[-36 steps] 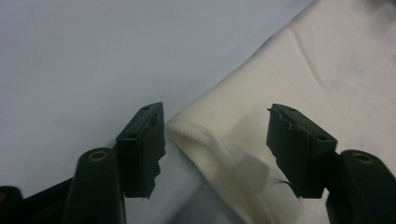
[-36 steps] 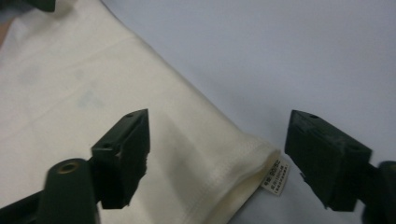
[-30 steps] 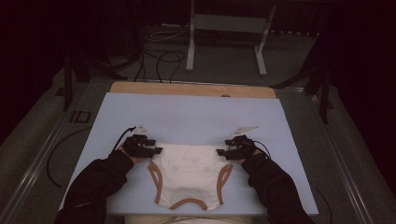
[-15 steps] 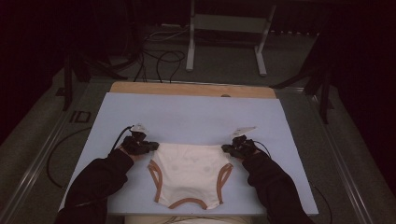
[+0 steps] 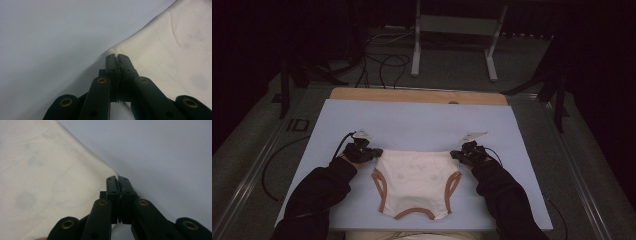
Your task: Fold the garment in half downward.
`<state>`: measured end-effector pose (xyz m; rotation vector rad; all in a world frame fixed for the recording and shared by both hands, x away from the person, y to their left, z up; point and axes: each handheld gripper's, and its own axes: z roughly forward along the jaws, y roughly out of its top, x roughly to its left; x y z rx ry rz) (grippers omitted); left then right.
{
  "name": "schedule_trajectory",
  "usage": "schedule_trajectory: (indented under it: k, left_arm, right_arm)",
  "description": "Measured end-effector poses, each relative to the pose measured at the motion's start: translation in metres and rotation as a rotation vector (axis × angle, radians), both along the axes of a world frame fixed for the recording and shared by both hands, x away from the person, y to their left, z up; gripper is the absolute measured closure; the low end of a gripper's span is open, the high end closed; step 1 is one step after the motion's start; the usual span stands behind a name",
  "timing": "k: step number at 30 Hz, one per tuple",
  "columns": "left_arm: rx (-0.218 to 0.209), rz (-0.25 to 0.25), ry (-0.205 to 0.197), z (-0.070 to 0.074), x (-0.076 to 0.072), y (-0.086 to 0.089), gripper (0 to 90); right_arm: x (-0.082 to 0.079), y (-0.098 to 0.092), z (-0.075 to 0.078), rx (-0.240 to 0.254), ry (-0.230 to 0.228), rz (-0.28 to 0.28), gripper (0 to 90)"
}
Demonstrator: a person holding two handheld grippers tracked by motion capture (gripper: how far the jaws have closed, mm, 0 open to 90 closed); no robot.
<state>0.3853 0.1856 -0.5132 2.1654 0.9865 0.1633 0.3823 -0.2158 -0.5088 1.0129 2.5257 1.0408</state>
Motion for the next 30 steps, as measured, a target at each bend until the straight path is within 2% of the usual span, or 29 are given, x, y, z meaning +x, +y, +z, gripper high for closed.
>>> schedule_trajectory:
  k: [6, 7, 17, 25, 30]
  left_arm:
    - [-0.001, 0.007, -0.024, 0.002, 0.008, -0.004, 89.4]
    - [0.001, 0.007, -0.037, 0.004, 0.011, -0.006, 89.4]
    - [-0.004, 0.012, -0.062, 0.010, 0.025, -0.016, 89.4]
    - [-0.012, 0.029, -0.067, 0.010, 0.037, -0.019, 89.3]
    - [-0.001, 0.030, -0.069, 0.010, 0.044, -0.023, 89.3]
  right_arm:
    - [0.006, -0.001, 0.003, 0.006, -0.006, -0.020, 89.0]
    - [0.009, -0.002, 0.004, 0.005, -0.013, -0.026, 89.0]
    - [0.025, -0.007, 0.011, 0.009, -0.026, -0.063, 88.9]
    - [0.036, -0.011, 0.015, 0.011, -0.031, -0.092, 88.9]
    - [0.045, -0.011, 0.016, -0.010, -0.031, -0.105, 88.9]
